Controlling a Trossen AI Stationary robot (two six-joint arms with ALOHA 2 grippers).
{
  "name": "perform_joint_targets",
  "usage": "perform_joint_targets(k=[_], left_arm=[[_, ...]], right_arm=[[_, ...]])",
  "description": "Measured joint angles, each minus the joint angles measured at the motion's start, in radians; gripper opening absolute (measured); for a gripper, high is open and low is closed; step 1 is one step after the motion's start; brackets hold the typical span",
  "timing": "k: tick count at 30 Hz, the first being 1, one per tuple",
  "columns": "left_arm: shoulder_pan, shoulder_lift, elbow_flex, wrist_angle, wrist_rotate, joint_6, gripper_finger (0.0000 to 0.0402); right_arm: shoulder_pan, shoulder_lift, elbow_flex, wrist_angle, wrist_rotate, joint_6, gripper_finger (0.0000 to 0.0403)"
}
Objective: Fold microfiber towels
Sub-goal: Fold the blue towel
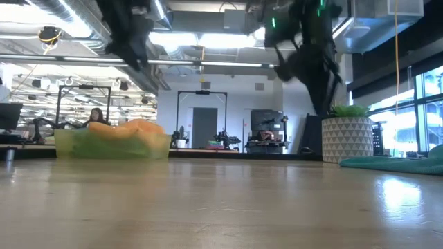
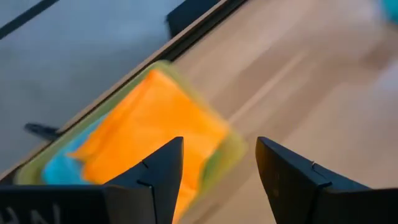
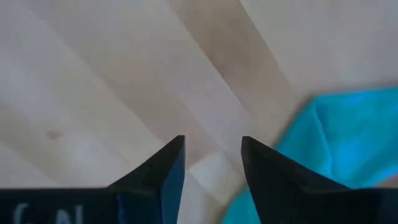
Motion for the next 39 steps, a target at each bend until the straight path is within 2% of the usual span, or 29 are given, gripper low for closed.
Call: perform_joint_targets(k=[4,9,17,23,27,31,36,39], left_arm=[[-0.081,-0.080,0.011,0.010,0.031,-0.130,0.0192],[-0.204,-0.139,0.011,0.026,0.050,-0.287,0.0192],[-0.383,-0.144,0.011,0.085,0.042,-0.316,0.0192],[-0.410,-0.101,0.011,0.202,0.012,-0.280,0.0192],[-0.410,-0.066,0.011,0.218,0.063,-0.285,0.0192],[-0.419,-0.050,0.011,0.220,0.096,-0.356,0.0192],[-0.443,-0.042,0.011,0.221,0.038,-0.477,0.0192],[-0.467,-0.042,0.011,0.222,-0.048,-0.529,0.0192]], right_arm=[[-0.088,-0.002,-0.083,-0.005,-0.025,-0.024,0.0160],[-0.166,-0.003,-0.122,0.011,-0.028,-0.054,0.0159],[-0.298,-0.003,-0.180,0.019,-0.105,-0.116,0.0159],[-0.339,-0.003,-0.232,-0.014,-0.105,-0.103,0.0159],[-0.350,-0.002,-0.278,-0.014,-0.106,-0.106,0.0159],[-0.356,-0.002,-0.342,-0.009,-0.138,-0.178,0.0159],[-0.357,-0.002,-0.420,-0.007,-0.269,-0.271,0.0159],[-0.357,-0.002,-0.457,-0.006,-0.287,-0.318,0.0159]])
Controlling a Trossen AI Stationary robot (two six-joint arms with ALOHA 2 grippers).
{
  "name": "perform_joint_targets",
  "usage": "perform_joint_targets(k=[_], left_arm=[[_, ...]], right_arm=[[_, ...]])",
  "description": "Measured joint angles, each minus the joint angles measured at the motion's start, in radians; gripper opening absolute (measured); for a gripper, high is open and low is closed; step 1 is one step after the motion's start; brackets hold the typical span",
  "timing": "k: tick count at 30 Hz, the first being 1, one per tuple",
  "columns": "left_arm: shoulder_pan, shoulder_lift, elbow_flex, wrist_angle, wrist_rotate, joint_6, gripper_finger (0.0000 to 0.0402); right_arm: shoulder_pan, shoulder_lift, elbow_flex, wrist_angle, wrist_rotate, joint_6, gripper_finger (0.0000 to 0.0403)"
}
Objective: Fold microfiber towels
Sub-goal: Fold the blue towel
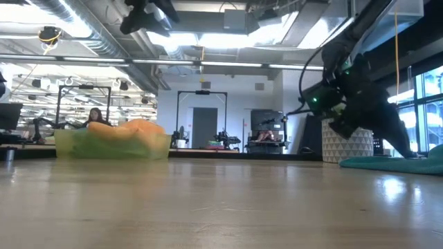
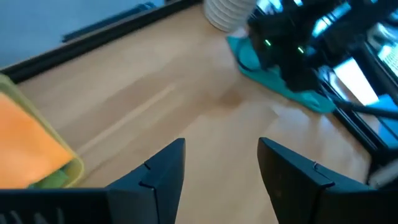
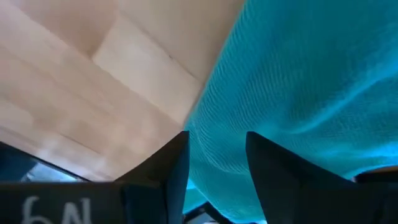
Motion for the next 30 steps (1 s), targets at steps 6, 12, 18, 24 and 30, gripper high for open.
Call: perform_joint_targets(k=[6,12,18,24,30], left_arm=[[-0.040,0.000,0.000,0.001,-0.091,-0.157,0.0192],[-0.127,0.001,0.000,0.002,-0.156,-0.318,0.0192],[-0.211,0.004,0.000,0.005,-0.246,-0.412,0.0192],[-0.241,0.004,0.000,0.004,-0.272,-0.405,0.0192],[-0.243,0.004,0.000,0.004,-0.284,-0.325,0.0192]], right_arm=[[0.000,0.000,-0.053,0.031,-0.001,-0.096,0.0159],[0.000,0.000,-0.060,0.062,-0.021,-0.105,0.0159],[0.000,0.000,-0.060,0.086,-0.045,-0.118,0.0159],[0.000,0.000,-0.060,0.075,0.036,-0.082,0.0159],[0.000,0.000,-0.055,0.030,0.051,-0.006,0.0159]])
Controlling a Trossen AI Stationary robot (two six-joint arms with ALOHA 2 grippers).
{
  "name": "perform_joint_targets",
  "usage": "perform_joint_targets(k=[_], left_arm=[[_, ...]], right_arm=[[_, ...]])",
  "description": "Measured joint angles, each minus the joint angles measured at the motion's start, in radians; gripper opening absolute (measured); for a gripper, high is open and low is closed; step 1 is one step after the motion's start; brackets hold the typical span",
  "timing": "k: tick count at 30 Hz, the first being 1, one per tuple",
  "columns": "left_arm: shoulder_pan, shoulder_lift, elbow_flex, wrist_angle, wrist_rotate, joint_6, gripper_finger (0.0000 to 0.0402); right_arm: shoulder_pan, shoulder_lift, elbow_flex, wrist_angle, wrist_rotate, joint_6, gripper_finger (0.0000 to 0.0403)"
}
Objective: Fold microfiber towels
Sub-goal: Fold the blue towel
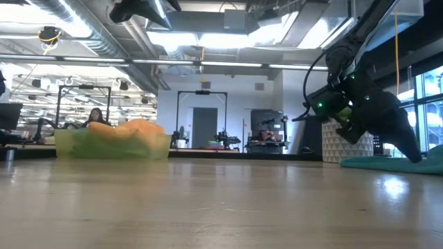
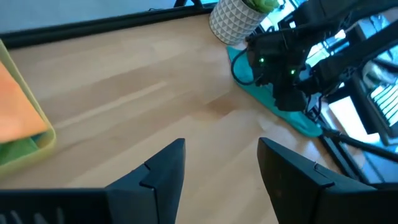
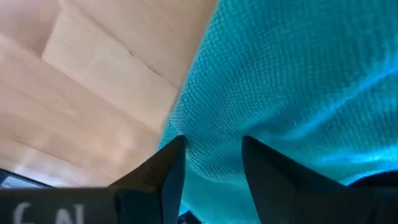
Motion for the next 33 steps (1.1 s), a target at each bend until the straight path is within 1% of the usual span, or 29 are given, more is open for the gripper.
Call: perform_joint_targets(k=[3,5,7,9,12,16,18,20,22,25,28,30,33], left_arm=[[0.000,0.000,0.000,0.000,0.000,0.046,0.0192],[0.000,0.000,0.000,0.000,0.000,0.076,0.0192],[0.000,0.000,0.000,0.000,0.000,0.123,0.0192],[0.000,0.000,0.000,0.000,-0.003,0.182,0.0192],[0.000,0.000,0.000,-0.001,-0.019,0.247,0.0192],[0.000,-0.008,0.000,-0.002,-0.016,0.261,0.0192],[0.000,-0.011,0.000,-0.004,-0.016,0.274,0.0192],[0.000,-0.009,0.000,-0.011,-0.015,0.311,0.0192],[0.000,-0.009,0.000,-0.011,-0.015,0.343,0.0192],[0.000,-0.009,0.000,-0.012,-0.013,0.358,0.0192],[0.000,-0.009,0.000,-0.026,-0.009,0.358,0.0192],[0.000,-0.010,0.000,-0.049,0.015,0.358,0.0192],[0.000,-0.010,0.000,-0.068,0.041,0.366,0.0192]], right_arm=[[0.000,0.000,0.017,-0.008,-0.022,0.036,0.0159],[0.000,0.000,0.027,0.018,-0.042,0.074,0.0159],[0.002,0.000,0.033,0.089,-0.056,0.124,0.0159],[0.013,0.000,0.035,0.166,-0.092,0.204,0.0159],[0.045,0.000,0.038,0.252,-0.122,0.306,0.0159],[0.100,-0.002,0.063,0.256,-0.066,0.332,0.0159],[0.124,-0.004,0.066,0.303,-0.055,0.340,0.0159],[0.143,-0.004,0.066,0.379,-0.074,0.390,0.0159],[0.160,-0.004,0.066,0.508,-0.107,0.477,0.0159],[0.198,-0.004,0.066,0.774,-0.158,0.613,0.0159],[0.249,0.016,0.074,1.012,-0.146,0.699,0.0159],[0.286,0.057,0.105,1.093,-0.153,0.708,0.0159],[0.336,0.118,0.202,1.093,-0.249,0.646,0.0159]])
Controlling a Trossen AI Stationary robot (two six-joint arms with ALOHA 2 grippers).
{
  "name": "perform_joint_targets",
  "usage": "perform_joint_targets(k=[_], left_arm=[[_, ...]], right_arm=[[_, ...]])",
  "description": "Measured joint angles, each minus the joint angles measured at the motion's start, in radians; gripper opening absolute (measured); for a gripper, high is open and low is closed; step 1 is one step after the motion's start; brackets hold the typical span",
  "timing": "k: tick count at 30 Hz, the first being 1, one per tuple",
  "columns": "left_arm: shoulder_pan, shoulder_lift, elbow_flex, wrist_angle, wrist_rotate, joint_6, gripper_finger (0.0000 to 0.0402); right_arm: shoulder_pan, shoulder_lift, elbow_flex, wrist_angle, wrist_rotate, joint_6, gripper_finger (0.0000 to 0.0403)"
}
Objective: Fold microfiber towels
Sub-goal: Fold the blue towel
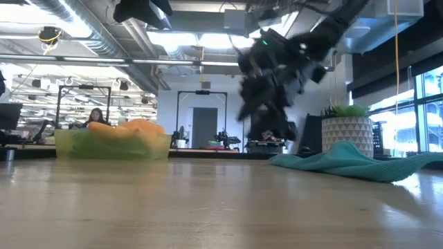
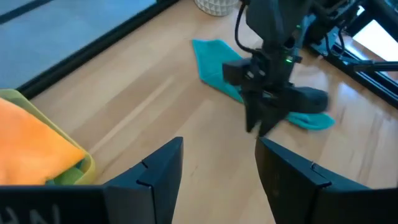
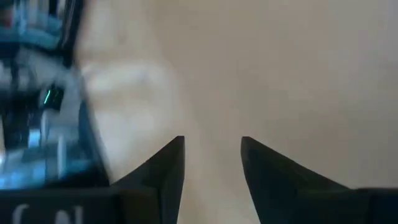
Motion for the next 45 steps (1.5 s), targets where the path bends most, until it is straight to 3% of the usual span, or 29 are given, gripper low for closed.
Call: perform_joint_targets(k=[3,8,11,14,18,21,27,33,38,45], left_arm=[[0.000,0.000,0.000,0.000,0.011,0.002,0.0192],[0.000,0.000,0.000,-0.001,0.023,0.002,0.0192],[0.000,0.000,0.000,0.000,0.033,0.002,0.0192],[-0.002,0.000,0.000,0.002,0.033,0.001,0.0192],[-0.002,0.000,0.000,0.006,0.033,-0.006,0.0192],[-0.002,0.000,0.000,0.014,0.032,0.003,0.0192],[-0.001,0.000,0.000,0.050,0.022,0.051,0.0192],[-0.001,0.000,0.000,0.053,0.021,0.051,0.0192],[-0.002,0.000,0.000,0.069,0.021,0.046,0.0192],[-0.002,0.000,0.000,0.078,0.003,0.046,0.0192]], right_arm=[[0.030,0.007,0.108,-0.143,-0.002,-0.039,0.0159],[0.054,-0.102,0.255,-0.522,0.388,-0.058,0.0159],[0.070,-0.206,0.207,-0.616,0.528,-0.010,0.0154],[0.084,-0.327,0.018,-0.590,0.508,0.152,0.0144],[0.110,-0.516,-0.247,-0.344,0.503,0.405,0.0134],[0.138,-0.612,-0.358,-0.184,0.504,0.508,0.0134],[0.259,-0.689,-0.399,-0.381,0.560,0.530,0.0134],[0.379,-0.700,-0.427,-0.406,0.671,0.656,0.0137],[0.332,-0.705,-0.469,-0.417,0.792,0.855,0.0167],[0.241,-0.676,-0.565,-0.128,0.694,0.869,0.0211]])
